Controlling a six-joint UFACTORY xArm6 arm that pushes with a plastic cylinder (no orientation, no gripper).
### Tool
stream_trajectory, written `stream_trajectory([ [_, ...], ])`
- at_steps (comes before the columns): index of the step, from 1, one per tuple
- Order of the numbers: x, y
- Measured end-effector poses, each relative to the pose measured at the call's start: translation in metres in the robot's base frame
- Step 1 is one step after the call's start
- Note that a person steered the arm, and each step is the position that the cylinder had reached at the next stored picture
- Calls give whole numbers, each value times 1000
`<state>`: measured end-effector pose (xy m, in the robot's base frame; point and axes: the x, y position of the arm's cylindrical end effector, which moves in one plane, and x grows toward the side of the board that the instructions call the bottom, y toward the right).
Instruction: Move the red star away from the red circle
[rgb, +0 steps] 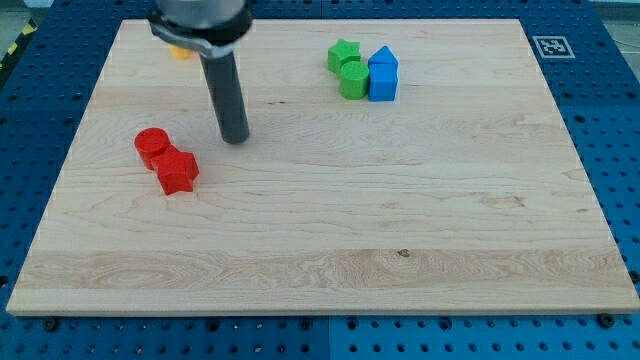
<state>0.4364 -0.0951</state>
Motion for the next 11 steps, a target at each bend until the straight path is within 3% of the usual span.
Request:
stream_trajectory([
  [2,93,32],
  [3,143,-7],
  [4,154,-65],
  [5,117,-95],
  [7,77,-100],
  [8,72,-70],
  [11,33,-66],
])
